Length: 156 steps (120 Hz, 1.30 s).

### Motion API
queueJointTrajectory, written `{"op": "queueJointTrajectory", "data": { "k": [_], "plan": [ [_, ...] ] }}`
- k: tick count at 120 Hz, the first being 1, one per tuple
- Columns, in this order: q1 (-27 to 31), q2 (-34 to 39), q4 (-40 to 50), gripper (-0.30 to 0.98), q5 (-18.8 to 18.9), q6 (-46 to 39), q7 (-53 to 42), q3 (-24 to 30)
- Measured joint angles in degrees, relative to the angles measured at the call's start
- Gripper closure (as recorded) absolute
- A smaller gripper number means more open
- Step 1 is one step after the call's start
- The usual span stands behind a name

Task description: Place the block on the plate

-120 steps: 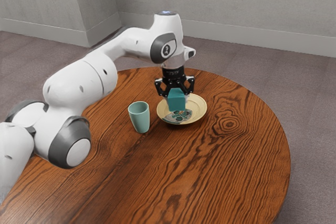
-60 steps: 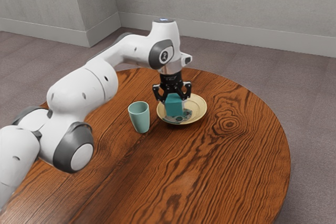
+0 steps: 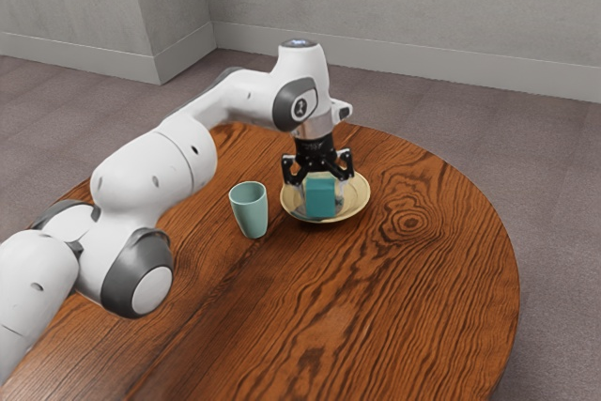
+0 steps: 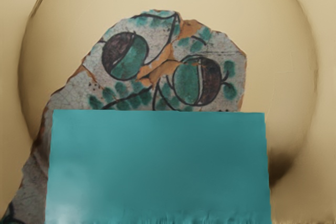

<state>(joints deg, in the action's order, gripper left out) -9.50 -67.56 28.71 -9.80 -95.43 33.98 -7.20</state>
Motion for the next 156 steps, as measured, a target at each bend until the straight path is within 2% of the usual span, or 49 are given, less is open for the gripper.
{"op": "queueJointTrajectory", "data": {
  "k": [36,52,64,91,103,119,156],
  "plan": [
    [-0.16,3.58,-0.84,0.02,0.33,2.22,-0.15,-0.40],
    [-0.33,10.53,3.64,0.01,0.55,3.81,-0.18,-0.96],
    [-1.05,22.38,16.13,0.01,1.87,4.53,-0.23,-0.79],
    [-0.63,53.19,53.92,0.00,6.50,1.98,-0.36,3.05],
    [-0.23,64.29,64.69,0.00,8.94,1.43,-1.47,4.53],
    [0.88,68.06,66.94,0.00,9.99,3.74,-4.95,4.58],
    [4.29,68.42,67.30,0.00,10.34,5.80,-12.27,4.86]
  ]
}}
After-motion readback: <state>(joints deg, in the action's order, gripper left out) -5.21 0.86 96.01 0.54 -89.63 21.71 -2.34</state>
